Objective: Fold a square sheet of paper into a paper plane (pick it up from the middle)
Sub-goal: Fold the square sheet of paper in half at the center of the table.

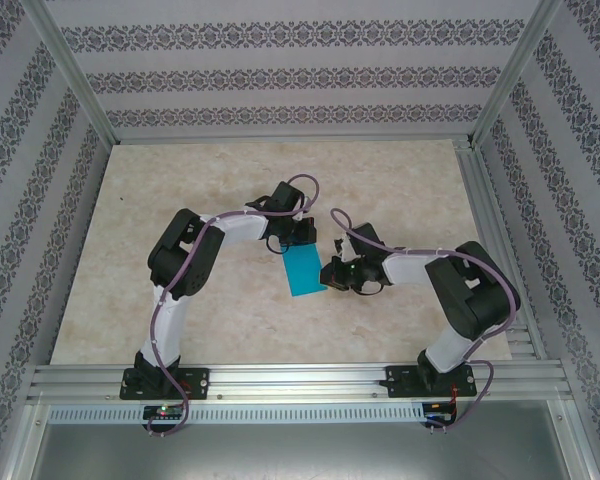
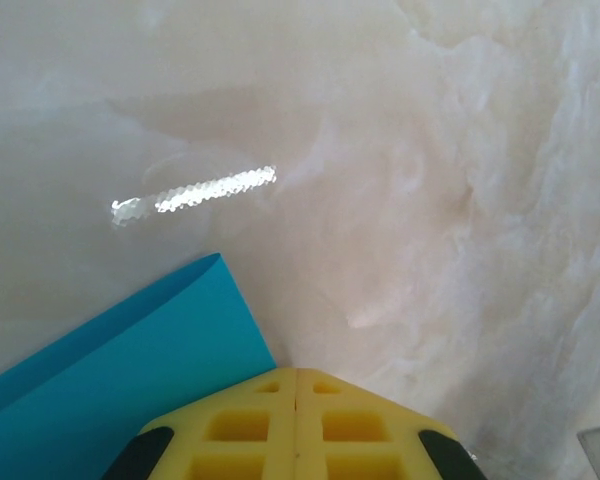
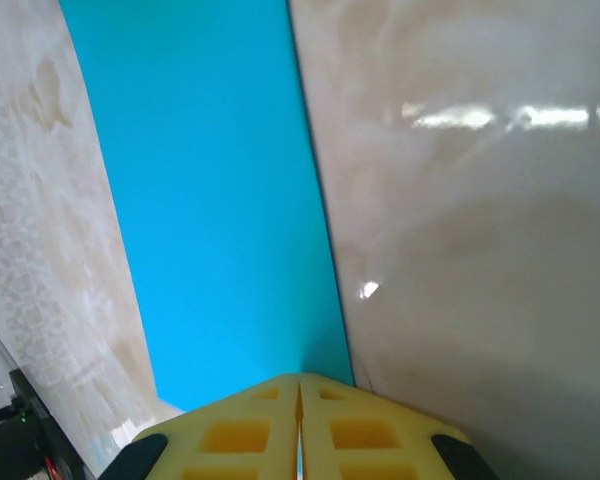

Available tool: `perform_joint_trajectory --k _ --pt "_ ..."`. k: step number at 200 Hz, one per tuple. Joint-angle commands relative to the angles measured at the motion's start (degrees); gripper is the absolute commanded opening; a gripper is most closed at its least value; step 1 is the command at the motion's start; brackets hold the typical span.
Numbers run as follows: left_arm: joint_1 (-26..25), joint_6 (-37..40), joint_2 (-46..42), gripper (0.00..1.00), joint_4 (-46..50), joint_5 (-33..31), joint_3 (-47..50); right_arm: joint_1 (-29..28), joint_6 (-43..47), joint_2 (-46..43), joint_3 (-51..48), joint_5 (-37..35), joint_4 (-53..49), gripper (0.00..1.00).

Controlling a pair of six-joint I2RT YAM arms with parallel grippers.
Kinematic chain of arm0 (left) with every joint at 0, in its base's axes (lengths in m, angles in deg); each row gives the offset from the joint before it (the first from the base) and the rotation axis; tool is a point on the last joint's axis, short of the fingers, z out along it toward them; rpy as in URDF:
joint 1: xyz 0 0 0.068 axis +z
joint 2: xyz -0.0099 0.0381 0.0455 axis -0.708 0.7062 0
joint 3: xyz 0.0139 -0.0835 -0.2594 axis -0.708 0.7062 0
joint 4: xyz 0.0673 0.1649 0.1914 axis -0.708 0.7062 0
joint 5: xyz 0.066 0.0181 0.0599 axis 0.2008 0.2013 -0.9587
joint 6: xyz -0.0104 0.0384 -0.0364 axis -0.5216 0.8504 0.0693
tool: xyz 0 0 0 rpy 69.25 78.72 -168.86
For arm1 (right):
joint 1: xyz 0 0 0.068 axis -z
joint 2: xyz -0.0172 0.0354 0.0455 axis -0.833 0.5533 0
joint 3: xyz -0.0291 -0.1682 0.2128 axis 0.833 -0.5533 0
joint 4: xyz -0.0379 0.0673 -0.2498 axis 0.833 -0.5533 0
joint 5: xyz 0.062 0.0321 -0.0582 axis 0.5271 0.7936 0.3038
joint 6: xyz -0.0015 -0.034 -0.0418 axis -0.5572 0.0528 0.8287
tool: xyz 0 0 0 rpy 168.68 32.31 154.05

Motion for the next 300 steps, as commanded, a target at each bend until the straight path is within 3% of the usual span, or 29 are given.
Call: perform_joint_trajectory --k 1,51,106,149,244,300 --pt "-0.67 0.74 2.14 0.06 2.76 -4.06 2.65 -1.41 0.88 -1.48 -2.87 -0.67 -9.46 0.10" --pt "-0.64 1.01 1.70 0.06 2.63 -3.45 2.60 -1.41 -0.32 -6.81 3.46 -2.90 -6.66 0.13" --pt "-0.61 1.04 1.49 0.06 2.90 -3.05 2.29 -0.55 -0.80 5.41 14.03 -4.62 -3.93 0.13" --pt "-0.65 1.13 1.29 0.06 2.94 -3.29 2.31 -0.02 -0.63 10.25 15.62 -4.72 -3.97 0.13" --pt "-0.59 1.36 1.78 0.06 2.91 -4.06 2.24 -0.09 -3.80 -2.10 -4.34 -4.17 -6.79 0.13" --pt "-0.52 2.04 0.84 0.06 3.00 -2.72 1.61 0.16 -0.96 -8.41 3.42 -6.69 -9.80 0.15"
